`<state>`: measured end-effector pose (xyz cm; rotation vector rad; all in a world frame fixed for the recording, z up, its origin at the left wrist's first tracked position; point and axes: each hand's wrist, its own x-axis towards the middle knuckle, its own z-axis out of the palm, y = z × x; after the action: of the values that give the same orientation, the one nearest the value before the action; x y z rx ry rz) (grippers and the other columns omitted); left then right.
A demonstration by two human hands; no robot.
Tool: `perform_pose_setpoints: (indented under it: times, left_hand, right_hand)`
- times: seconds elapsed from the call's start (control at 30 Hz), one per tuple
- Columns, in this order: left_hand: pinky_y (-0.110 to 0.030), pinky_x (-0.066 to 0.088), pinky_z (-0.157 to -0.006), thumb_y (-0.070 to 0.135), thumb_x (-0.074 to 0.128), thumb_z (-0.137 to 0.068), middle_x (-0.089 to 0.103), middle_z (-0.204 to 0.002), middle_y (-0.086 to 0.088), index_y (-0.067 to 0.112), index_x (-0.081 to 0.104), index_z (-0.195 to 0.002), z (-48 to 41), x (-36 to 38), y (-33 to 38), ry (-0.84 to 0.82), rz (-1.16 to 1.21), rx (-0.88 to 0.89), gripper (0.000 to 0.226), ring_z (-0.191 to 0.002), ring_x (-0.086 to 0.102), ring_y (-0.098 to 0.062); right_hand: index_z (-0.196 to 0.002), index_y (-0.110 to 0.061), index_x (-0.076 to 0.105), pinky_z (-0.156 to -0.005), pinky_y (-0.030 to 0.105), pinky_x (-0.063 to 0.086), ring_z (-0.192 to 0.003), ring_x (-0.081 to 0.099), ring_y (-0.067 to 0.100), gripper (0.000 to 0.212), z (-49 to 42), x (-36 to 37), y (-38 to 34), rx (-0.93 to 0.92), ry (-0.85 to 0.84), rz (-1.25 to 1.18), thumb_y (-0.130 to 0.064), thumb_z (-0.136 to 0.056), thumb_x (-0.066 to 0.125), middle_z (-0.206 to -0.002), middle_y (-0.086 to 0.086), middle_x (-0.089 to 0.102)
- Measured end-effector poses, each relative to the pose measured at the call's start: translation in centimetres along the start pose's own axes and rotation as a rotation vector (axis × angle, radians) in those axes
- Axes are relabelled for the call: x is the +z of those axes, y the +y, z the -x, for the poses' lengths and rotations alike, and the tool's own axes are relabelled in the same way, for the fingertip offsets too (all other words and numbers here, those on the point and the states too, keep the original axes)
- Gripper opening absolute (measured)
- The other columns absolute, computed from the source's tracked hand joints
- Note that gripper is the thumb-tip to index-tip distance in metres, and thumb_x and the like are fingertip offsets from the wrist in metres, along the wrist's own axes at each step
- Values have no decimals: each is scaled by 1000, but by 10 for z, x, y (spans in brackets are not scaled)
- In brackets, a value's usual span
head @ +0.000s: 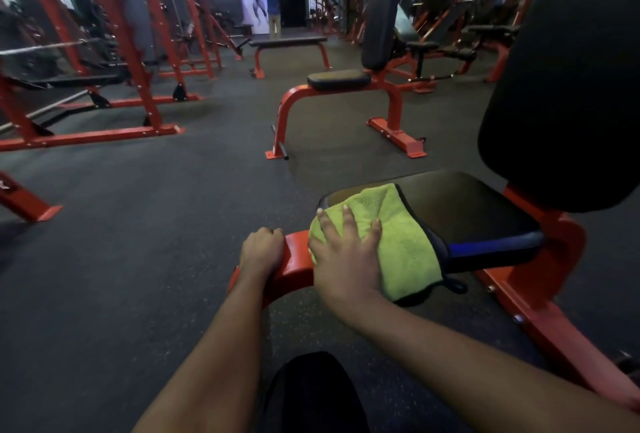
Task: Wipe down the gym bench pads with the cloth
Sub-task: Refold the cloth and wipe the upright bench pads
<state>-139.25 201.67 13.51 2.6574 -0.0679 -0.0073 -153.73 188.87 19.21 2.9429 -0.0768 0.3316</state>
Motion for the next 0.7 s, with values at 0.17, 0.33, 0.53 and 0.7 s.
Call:
perform_pose_setpoints:
  times: [0.17,0.33,0.53,0.7]
  left_hand:
    - [-40,43,-88,26,30,-98,61,-122,-26,0,66,-108,-4,2,-1,12,-27,3,46,-111,57,-41]
    - [-41,43,-87,30,31,-96,62,-120,-27,-1,67,-106,-7,6,-3,34,7,-18,48,-110,57,-42]
    - [-42,42,-89,28,30,-94,61,-122,-26,0,66,-109,-11,5,-2,32,-4,-21,48,-109,56,-42]
    - [-43,43,-89,24,32,-97,61,-119,-29,-2,64,-109,-5,5,-1,44,-7,-5,43,-108,57,-43]
  right_hand:
    - [-136,-34,60,-112,60,31,-140,46,32,48,26,33,12,35,351,-156,-22,-89,59,-153,1,51]
    - [-129,-33,58,-114,62,22,-139,45,31,52,43,45,46,216,494,-284,-35,-77,57,-145,-1,55]
    - [-113,-20,71,-114,71,16,-142,44,27,38,29,43,106,727,631,-513,-36,-84,54,-134,0,65]
    - [-115,-26,70,-114,75,4,-152,28,33,36,25,42,30,765,711,-647,-32,-82,56,-150,2,53]
